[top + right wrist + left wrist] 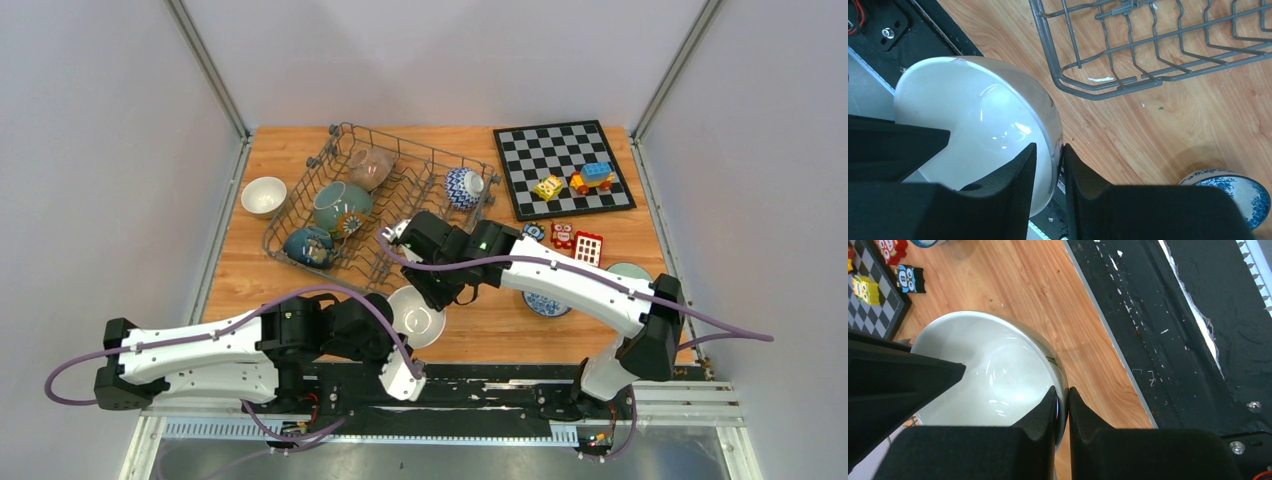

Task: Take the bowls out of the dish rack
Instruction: Place the bowl with the bowl.

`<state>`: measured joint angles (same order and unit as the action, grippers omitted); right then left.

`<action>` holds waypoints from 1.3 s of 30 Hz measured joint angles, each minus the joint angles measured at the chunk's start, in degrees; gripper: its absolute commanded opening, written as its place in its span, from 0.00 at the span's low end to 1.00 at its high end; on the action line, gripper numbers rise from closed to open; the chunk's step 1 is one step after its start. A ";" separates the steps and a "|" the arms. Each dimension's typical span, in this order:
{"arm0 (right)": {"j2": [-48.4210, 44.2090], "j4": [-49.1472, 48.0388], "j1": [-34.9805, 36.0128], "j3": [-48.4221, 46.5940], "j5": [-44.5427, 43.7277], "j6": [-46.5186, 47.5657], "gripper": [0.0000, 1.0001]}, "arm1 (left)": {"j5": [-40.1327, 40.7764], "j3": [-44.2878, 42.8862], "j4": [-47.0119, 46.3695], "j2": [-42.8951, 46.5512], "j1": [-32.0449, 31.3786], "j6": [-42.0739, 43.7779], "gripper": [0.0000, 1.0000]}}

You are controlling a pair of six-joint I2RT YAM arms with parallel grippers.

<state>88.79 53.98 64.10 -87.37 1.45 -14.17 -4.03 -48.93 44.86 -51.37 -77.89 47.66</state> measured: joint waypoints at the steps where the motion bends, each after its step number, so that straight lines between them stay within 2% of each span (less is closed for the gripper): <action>1: 0.13 -0.15 0.00 0.17 -0.11 -0.17 0.29 | 0.04 0.00 -0.17 0.15 0.00 -0.26 0.00; 6: 0.46 -0.44 0.00 1.44 -1.86 -1.29 0.26 | 0.26 0.00 -0.90 0.66 0.00 -1.05 0.00; 10: 0.46 -0.83 0.09 1.86 -2.75 -2.05 0.05 | 0.17 0.00 -1.53 0.76 0.00 -1.60 0.00; 13: 0.48 -1.46 0.17 2.08 -4.31 -2.69 0.04 | 0.31 0.00 -2.78 0.90 -0.15 -2.34 0.01; 14: 0.48 -1.49 0.17 2.12 -4.46 -2.69 0.04 | 0.33 0.04 -2.95 0.90 -0.15 -2.78 0.07; 15: 0.48 -1.49 0.20 2.14 -4.57 -2.69 0.04 | 0.46 0.17 -3.19 0.92 -0.22 -3.23 0.20; 17: 0.48 -1.46 0.26 2.14 -5.05 -2.71 0.04 | 0.90 0.52 -3.98 1.01 -0.26 -4.44 0.51; 19: 0.46 -1.22 0.24 2.16 -6.05 -2.95 0.04 | 2.27 0.83 -5.64 1.51 -0.31 -5.38 0.76; 20: 0.42 -1.20 0.24 2.16 -6.71 -3.04 0.04 | 3.56 0.83 -7.19 1.92 -0.28 -7.32 0.94; 21: 0.31 -1.18 0.24 2.16 -7.19 -3.15 0.04 | 4.46 0.83 -8.11 2.25 -0.28 -8.04 0.99; 28: -4.85 -0.98 -1.66 2.49 -11.02 -3.82 0.04 | 14.82 0.79 -14.29 6.34 -0.31 -19.43 1.00; 33: -9.46 -1.03 -4.28 2.49 -15.72 -3.52 0.03 | 27.71 -2.51 -15.50 6.97 -0.28 -33.46 1.00; 39: -15.47 -3.39 -8.63 6.47 -20.33 -4.20 0.04 | 30.21 -6.38 -18.12 2.36 0.63 -50.36 1.00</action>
<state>73.32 50.59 55.46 -80.90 -18.87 -18.37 26.17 -55.31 26.74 -49.01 -77.25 -2.70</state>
